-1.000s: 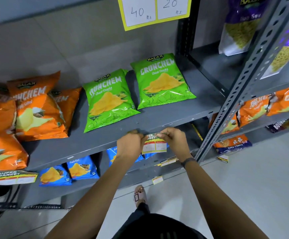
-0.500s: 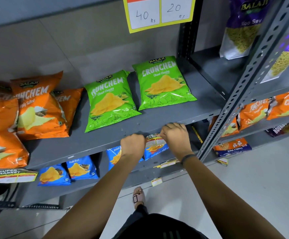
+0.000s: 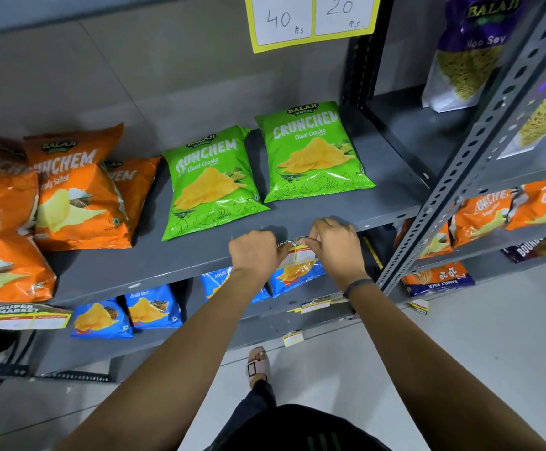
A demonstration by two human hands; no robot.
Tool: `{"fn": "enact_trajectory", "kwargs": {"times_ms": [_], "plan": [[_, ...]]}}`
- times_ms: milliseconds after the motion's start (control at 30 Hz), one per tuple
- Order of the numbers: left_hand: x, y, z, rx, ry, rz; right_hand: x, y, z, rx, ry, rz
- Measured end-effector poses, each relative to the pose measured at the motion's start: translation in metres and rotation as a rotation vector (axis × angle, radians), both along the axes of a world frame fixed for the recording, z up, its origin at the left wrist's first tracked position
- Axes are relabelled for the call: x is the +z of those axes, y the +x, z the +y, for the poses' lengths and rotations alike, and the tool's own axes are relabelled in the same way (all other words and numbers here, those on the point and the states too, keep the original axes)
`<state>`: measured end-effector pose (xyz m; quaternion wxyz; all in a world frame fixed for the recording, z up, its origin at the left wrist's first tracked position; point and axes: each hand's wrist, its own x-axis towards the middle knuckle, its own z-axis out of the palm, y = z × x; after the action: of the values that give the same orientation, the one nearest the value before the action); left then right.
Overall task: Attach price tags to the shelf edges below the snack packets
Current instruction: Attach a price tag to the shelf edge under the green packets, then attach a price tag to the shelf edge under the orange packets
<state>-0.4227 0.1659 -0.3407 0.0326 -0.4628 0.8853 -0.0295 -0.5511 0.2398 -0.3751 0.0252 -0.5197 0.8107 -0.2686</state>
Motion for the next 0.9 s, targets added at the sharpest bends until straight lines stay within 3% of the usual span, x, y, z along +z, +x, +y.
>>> {"fn": "enact_trajectory", "kwargs": {"times_ms": [333, 567, 733, 833, 900], "plan": [[0.000, 0.049, -0.008, 0.030, 0.073, 0.107, 0.000, 0.065, 0.005, -0.131, -0.130, -0.208], [-0.001, 0.214, -0.045, 0.235, -0.087, 0.375, -0.018, 0.185, -0.053, 0.053, -0.047, -0.403], [-0.001, 0.342, -0.084, 0.260, -0.386, 0.309, -0.033, 0.314, -0.104, 0.136, 0.072, -0.644], [0.000, 0.401, -0.105, 0.407, -0.343, 0.269, -0.036, 0.382, -0.127, 0.140, 0.100, -0.822], [-0.002, 0.426, -0.119, 0.387, -0.230, 0.292, -0.036, 0.411, -0.142, 0.111, 0.083, -0.946]]}}
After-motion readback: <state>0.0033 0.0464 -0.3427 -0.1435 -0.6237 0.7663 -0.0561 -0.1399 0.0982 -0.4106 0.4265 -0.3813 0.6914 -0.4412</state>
